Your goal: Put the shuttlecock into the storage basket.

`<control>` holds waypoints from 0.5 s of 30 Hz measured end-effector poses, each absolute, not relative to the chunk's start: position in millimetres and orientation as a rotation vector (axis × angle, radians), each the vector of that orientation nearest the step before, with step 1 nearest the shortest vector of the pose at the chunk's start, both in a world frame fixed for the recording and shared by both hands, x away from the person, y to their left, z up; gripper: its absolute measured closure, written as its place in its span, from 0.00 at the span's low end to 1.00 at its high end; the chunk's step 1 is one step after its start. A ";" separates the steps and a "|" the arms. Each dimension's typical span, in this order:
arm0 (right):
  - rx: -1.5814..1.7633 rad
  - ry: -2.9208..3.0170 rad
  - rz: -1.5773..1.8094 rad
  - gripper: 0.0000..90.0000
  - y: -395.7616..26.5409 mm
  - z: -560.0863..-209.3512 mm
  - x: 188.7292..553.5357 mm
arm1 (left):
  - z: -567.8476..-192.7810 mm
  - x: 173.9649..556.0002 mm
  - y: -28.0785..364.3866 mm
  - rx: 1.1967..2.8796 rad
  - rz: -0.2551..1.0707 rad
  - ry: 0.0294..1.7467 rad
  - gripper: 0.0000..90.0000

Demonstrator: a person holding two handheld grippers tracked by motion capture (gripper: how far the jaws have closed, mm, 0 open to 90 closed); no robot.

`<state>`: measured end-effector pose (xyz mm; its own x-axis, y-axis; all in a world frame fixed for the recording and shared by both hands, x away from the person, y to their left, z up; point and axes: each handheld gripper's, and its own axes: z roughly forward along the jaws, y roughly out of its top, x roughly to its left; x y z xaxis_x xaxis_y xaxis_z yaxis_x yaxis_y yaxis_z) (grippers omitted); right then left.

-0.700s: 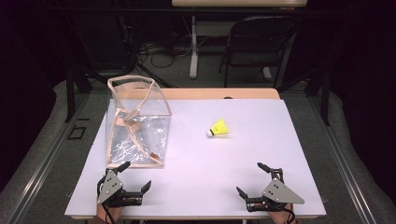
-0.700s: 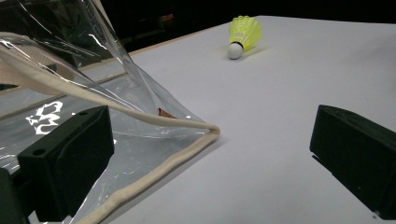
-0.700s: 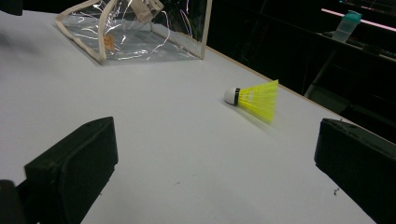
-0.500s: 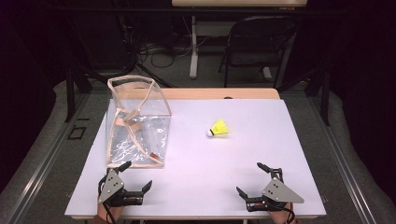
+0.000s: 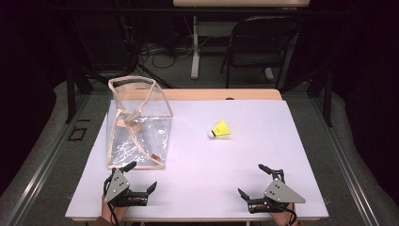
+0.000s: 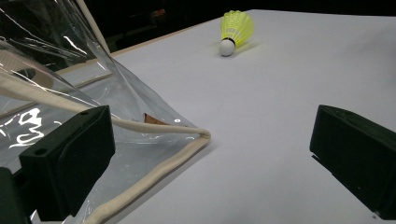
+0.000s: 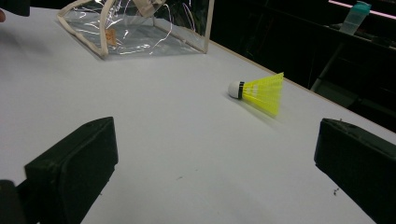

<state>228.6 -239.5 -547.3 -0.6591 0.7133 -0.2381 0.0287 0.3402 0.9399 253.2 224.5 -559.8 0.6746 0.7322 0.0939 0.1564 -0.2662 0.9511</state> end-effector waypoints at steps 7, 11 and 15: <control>0.648 1.965 1.356 0.00 -238.9 -547.5 229.6 | -560.2 258.5 212.8 1.805 0.632 0.688 0.00; 0.648 1.969 1.359 0.00 -238.3 -547.1 229.1 | -560.6 262.2 207.0 1.818 0.615 0.683 0.00; 0.643 1.970 1.360 0.00 -237.1 -546.8 228.8 | -560.4 264.4 204.9 1.826 0.611 0.675 0.00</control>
